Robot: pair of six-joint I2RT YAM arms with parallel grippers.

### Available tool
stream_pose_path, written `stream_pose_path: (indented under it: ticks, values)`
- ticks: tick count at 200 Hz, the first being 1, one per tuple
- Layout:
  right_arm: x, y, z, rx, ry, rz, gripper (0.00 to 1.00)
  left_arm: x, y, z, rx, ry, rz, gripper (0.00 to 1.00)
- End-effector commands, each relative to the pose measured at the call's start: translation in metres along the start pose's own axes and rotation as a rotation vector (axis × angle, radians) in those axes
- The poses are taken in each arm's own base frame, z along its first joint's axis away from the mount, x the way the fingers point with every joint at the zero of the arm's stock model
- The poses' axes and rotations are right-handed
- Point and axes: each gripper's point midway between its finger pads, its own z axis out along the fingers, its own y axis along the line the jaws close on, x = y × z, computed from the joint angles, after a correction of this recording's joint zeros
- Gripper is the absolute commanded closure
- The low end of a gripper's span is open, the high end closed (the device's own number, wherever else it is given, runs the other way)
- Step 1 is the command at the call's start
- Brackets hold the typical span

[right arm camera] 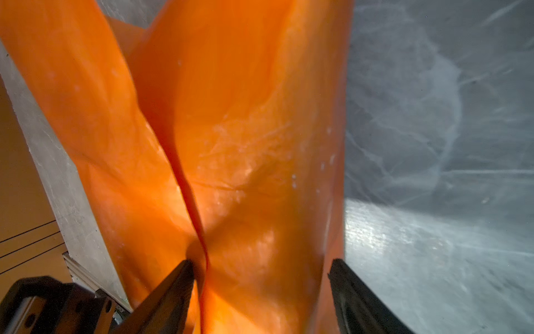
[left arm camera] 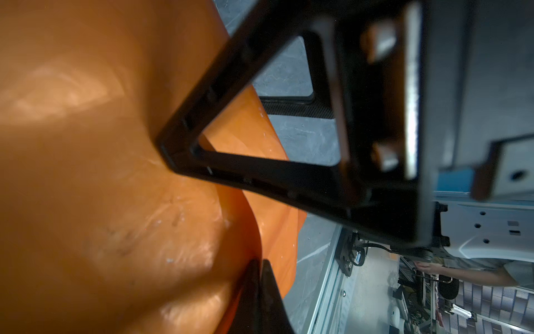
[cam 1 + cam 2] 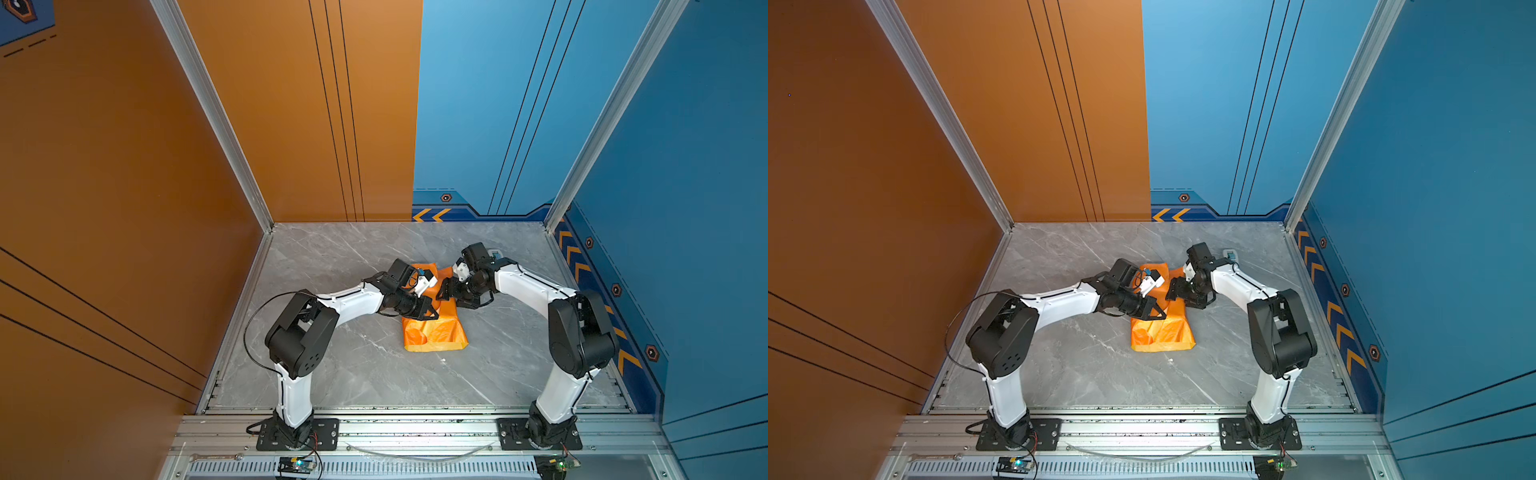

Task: Wrap a gift box in wrapping paper
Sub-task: Fold the wrapping paper for the gift box.

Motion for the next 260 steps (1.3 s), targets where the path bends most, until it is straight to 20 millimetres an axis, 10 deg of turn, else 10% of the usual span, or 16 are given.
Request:
stream_pose_path:
  ticks: [1, 76, 126, 161, 260]
  values:
    - [0.002, -0.016, 0.001, 0.089, 0.016, 0.010, 0.25, 0.014, 0.007, 0.006, -0.049, 0.066, -0.005, 0.92]
    - [0.011, -0.036, 0.005, 0.168, 0.033, 0.025, 0.36, -0.048, -0.028, -0.056, -0.048, -0.160, -0.036, 0.53]
    - [0.010, -0.030, 0.004, 0.144, 0.023, 0.020, 0.36, -0.034, 0.057, -0.122, -0.338, -0.332, -0.318, 0.46]
    - [0.010, -0.024, 0.003, 0.125, 0.018, 0.012, 0.36, -0.014, 0.086, -0.104, -0.330, -0.289, -0.403, 0.43]
    - [0.008, -0.008, 0.000, 0.072, 0.004, -0.003, 0.36, -0.039, 0.072, -0.057, -0.251, -0.278, -0.364, 0.43]
